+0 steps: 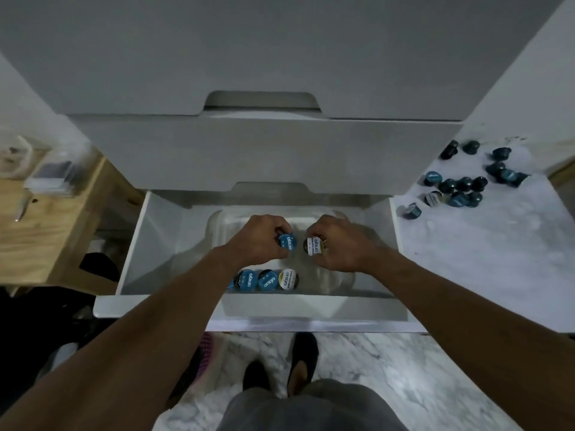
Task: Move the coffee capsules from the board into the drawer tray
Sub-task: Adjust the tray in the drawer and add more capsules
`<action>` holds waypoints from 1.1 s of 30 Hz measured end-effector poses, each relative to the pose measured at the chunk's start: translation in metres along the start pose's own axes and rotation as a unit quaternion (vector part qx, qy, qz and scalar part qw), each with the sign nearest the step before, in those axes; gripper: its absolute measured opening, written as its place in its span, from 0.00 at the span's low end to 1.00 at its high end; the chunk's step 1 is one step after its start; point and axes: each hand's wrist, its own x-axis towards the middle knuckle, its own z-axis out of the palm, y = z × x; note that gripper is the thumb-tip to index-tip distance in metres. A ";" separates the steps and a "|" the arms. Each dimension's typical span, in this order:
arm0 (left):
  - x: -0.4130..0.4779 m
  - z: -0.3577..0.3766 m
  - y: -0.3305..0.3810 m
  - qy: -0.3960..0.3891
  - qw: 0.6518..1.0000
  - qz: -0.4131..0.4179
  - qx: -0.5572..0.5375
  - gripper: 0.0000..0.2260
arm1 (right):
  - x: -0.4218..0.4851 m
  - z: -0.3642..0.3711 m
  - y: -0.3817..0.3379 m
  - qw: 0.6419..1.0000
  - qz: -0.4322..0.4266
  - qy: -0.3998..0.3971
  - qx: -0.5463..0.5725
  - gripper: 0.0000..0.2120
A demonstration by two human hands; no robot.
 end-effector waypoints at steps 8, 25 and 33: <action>0.008 0.011 -0.003 -0.070 0.997 0.027 0.035 0.22 | -0.006 0.007 -0.006 0.998 0.009 -0.039 -0.038 0.18; 0.018 0.009 -0.012 -0.080 0.993 0.045 0.081 0.11 | -0.006 0.005 -0.004 0.995 -0.018 0.003 -0.096 0.14; 0.020 0.023 -0.004 -0.096 0.988 0.073 0.092 0.09 | -0.007 0.005 0.002 0.991 -0.019 -0.011 -0.129 0.16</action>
